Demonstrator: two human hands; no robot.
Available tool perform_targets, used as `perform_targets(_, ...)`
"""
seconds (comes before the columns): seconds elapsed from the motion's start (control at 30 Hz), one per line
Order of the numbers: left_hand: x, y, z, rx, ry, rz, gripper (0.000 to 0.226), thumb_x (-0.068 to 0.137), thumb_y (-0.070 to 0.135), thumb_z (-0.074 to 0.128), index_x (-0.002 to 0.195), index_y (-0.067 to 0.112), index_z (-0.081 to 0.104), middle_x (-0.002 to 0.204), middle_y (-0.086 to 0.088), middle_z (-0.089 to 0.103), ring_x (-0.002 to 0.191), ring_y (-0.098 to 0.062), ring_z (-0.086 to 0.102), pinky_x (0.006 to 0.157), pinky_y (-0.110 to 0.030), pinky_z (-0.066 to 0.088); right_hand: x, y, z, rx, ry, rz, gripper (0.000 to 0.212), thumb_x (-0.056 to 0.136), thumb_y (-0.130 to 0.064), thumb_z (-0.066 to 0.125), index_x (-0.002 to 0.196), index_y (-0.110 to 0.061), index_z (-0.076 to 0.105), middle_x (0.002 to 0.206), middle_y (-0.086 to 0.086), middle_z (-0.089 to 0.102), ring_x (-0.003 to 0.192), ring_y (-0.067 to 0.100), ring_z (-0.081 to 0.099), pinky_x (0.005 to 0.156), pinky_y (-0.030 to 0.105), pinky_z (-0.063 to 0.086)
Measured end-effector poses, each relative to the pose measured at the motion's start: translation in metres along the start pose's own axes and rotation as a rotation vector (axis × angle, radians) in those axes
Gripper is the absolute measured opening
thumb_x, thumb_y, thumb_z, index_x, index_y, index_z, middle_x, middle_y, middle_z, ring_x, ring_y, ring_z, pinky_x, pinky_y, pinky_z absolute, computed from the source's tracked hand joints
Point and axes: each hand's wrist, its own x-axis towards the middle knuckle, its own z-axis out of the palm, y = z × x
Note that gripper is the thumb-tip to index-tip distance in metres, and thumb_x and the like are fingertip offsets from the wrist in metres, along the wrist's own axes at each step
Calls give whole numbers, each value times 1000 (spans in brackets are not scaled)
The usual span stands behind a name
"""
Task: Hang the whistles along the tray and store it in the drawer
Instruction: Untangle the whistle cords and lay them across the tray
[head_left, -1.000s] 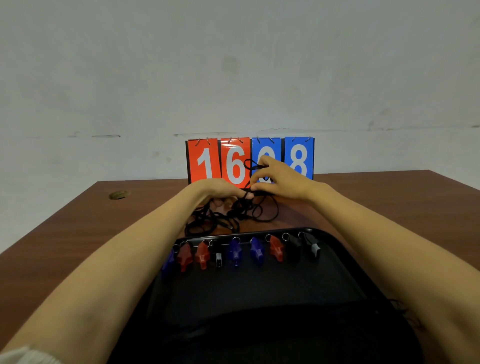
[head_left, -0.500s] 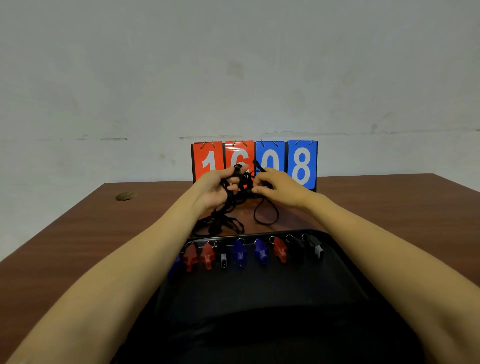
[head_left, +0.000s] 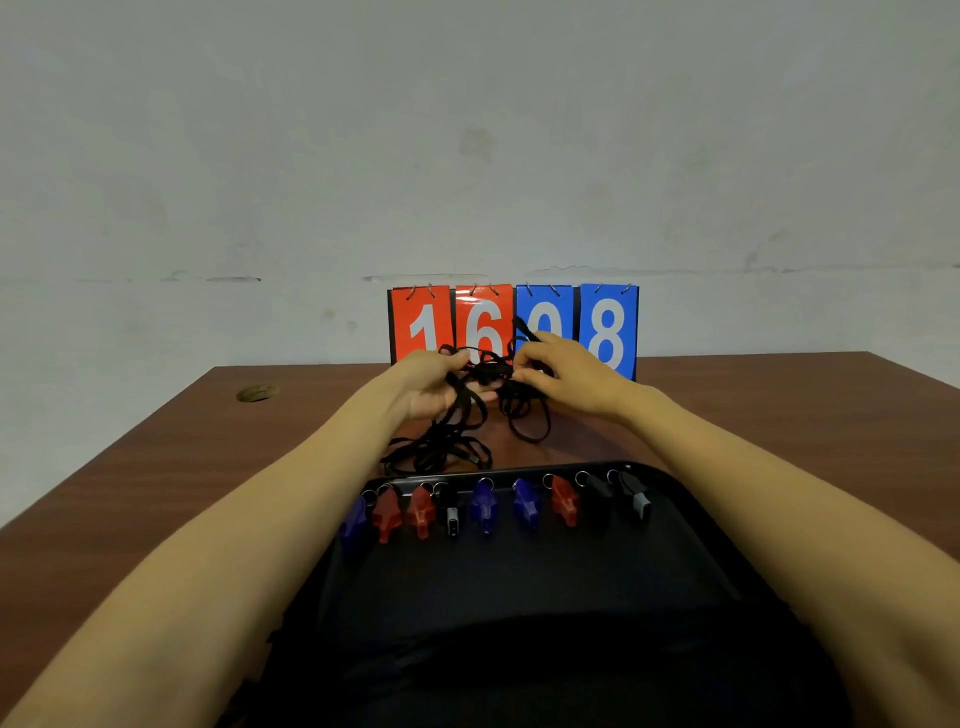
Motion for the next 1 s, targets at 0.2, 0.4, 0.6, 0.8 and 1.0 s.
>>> perform_targets(0.2, -4, -1, 7, -214, 66, 7, 26, 101, 6, 30, 89, 1, 53, 91, -15, 60, 91, -27, 61, 91, -47, 45, 2, -6, 6, 23, -56, -6, 19, 96, -26, 51, 99, -9, 59, 90, -3, 44, 75, 6, 42, 65, 12, 32)
perform_targets(0.4, -13, 5, 1, -15, -93, -6, 5, 86, 9, 62, 87, 4, 63, 89, -14, 66, 88, -27, 66, 87, -47, 53, 5, -2, 3, -37, -4, 13, 19, 97, -23, 49, 99, -8, 59, 92, 0, 43, 78, 12, 42, 63, 14, 31)
perform_targets(0.6, -8, 3, 2, 187, 181, 81, 24, 91, -17, 35, 82, -1, 51, 95, -19, 55, 82, -27, 62, 73, -34, 59, 6, 1, -6, -208, 9, -15, 20, 99, -20, 46, 105, -5, 57, 98, 0, 38, 83, 16, 41, 72, 23, 32)
perform_targets(0.8, -10, -2, -32, 1046, 343, 96, 20, 88, -9, 43, 101, 0, 54, 114, -26, 59, 99, -36, 62, 89, -42, 53, -3, 14, -22, -199, 57, 163, 18, 98, -19, 46, 98, -4, 57, 98, 4, 42, 82, 21, 44, 74, 33, 41)
perform_targets(1.0, -16, -3, -13, 1622, 176, 4, 64, 82, -2, 59, 140, 13, 36, 142, -14, 38, 131, -33, 35, 108, -45, 36, -14, -5, -47, 20, 37, 154, 18, 95, -22, 53, 93, -6, 61, 89, -2, 50, 75, 11, 46, 66, 17, 38)
